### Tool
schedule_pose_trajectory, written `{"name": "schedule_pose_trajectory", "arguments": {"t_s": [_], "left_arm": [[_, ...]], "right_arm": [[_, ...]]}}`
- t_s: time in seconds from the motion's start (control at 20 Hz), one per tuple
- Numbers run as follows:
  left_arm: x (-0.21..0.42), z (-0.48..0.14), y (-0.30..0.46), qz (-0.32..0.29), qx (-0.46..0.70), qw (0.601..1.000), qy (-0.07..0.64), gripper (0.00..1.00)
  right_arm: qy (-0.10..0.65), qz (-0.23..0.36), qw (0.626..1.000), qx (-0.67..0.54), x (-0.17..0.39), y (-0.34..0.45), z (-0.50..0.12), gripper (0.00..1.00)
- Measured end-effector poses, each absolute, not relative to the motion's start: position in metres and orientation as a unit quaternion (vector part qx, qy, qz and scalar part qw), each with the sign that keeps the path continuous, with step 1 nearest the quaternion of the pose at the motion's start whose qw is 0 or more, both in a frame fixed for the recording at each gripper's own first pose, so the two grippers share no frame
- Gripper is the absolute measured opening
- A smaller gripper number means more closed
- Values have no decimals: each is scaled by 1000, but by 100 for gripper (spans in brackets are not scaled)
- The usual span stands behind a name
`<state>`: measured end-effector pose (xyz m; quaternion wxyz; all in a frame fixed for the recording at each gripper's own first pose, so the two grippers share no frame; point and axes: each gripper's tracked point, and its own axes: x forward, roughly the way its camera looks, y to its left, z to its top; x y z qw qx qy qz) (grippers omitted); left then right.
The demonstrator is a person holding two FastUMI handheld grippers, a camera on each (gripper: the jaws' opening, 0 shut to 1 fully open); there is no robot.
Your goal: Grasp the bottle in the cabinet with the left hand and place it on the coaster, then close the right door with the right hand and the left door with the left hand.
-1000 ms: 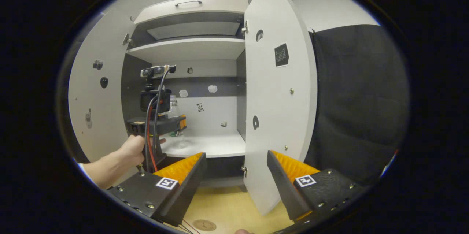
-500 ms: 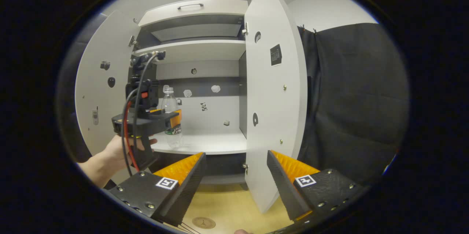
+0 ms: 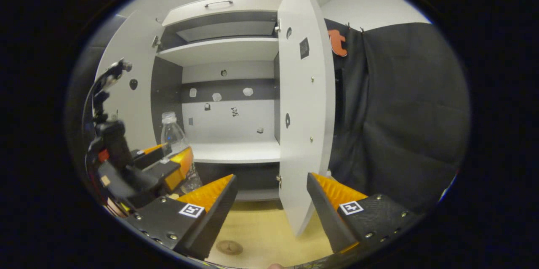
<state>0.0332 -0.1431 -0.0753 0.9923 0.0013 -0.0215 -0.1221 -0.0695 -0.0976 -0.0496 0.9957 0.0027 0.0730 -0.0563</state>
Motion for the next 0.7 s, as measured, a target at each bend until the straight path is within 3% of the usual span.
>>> {"name": "schedule_pose_trajectory", "arguments": {"t_s": [0.3, 0.7], "left_arm": [[-14, -165, -156, -136, 4, 991, 8, 82], [-53, -276, -188, -176, -12, 981, 77, 82]], "right_arm": [[71, -61, 995, -15, -82, -107, -71, 100], [139, -62, 988, -29, -93, -117, -135, 100]]}}
